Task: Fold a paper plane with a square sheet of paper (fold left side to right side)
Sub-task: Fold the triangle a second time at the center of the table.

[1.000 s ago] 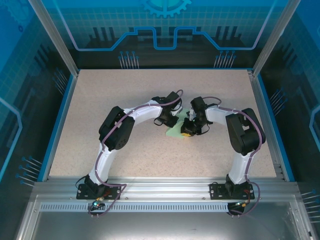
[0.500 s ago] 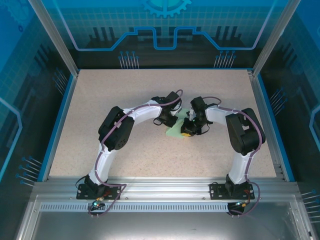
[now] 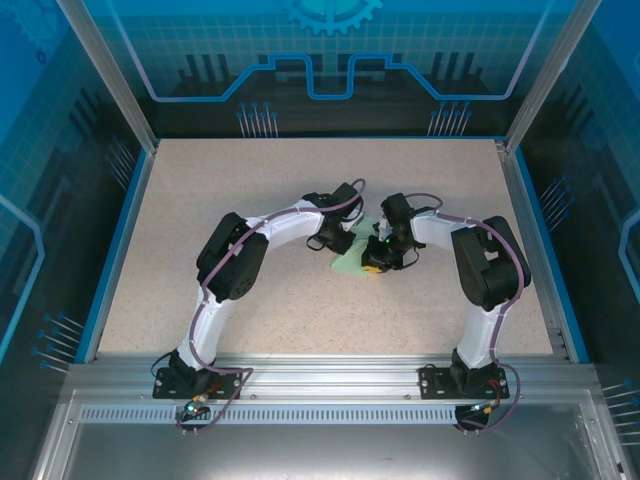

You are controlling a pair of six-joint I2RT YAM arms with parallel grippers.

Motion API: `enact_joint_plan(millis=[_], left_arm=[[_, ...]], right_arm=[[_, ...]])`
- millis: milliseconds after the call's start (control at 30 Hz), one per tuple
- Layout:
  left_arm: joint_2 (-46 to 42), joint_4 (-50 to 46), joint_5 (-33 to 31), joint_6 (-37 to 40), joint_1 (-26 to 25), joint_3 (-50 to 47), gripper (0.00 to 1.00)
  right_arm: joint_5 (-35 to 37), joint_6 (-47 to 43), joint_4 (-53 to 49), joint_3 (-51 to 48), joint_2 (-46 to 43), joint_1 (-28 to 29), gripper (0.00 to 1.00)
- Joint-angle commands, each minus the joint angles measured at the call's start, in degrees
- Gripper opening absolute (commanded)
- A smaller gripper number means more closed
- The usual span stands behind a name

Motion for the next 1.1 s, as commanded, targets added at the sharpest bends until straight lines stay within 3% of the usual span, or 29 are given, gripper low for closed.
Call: enact_joint_plan(millis=[0,467,800,1067], left_arm=[[-2.5,0.4,2.2,0.2,0.4,-0.6,0.14],[-1.4,1.4,2.1,-0.3,0.4,-2.7,0.14],[-0.4,1.5,1.8,-0.4,0.4,-3.2,0.14],[-0.6,1.8,2.2,-0.8,0.3,-3.6,0.14]], right_arm=[[0.9,-0.5,-2.8,0.0,2.4,1.2,0.13],[0.0,-0.5,-1.7,-0.3,1.8,1.2,0.13],[-3.8,-0.6,1.9,-1.8,-5.9,-2.2,0.14],[-9.3,8.2,13.4,-1.1,-4.0,-3.7,0.13]])
